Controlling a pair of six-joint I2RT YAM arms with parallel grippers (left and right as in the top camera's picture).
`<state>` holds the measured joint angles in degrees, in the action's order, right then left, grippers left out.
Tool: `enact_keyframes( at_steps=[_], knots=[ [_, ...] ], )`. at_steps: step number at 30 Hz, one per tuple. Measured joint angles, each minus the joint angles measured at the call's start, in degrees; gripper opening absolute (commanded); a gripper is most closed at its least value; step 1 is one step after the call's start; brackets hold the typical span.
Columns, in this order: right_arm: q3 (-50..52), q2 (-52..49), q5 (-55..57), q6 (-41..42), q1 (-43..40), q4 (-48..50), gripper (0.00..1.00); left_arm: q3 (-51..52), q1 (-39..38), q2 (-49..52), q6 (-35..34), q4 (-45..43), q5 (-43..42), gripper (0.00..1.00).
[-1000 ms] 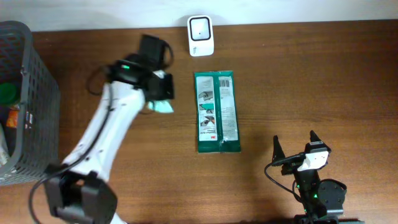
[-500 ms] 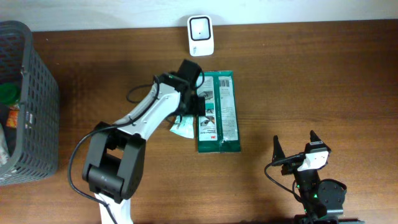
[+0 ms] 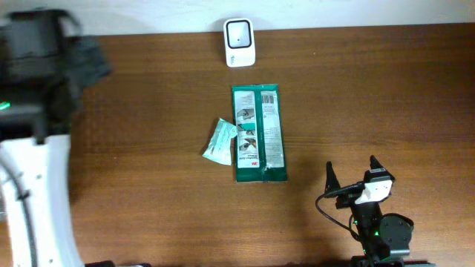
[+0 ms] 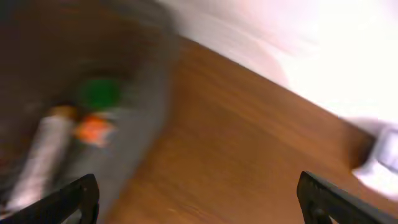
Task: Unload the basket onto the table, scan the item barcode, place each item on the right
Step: 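Place the mint-green sachet left of the green package with the left gripper, then reach the left gripper into the basket and grasp the white tube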
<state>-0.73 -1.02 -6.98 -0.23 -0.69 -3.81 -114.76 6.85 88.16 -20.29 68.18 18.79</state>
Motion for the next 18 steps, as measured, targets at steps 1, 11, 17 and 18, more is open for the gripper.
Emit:
enact_keyframes(
  at_steps=[1,11,17,18],
  knots=[
    [0.00,0.00,0.00,0.00,0.00,0.00,0.98,0.00,2.89,-0.28,-0.02,0.00,0.39,0.99],
    [0.00,0.00,0.00,0.02,0.00,-0.02,0.98,9.46,24.85,-0.44,-0.74,-6.19,2.91,0.99],
    [0.00,0.00,0.00,0.00,0.00,0.00,0.98,24.06,29.35,0.87,1.70,-17.38,6.43,1.00],
    [0.00,0.00,0.00,0.00,0.00,0.00,0.99,26.73,30.08,2.29,3.41,-19.74,6.78,0.99]
  ],
)
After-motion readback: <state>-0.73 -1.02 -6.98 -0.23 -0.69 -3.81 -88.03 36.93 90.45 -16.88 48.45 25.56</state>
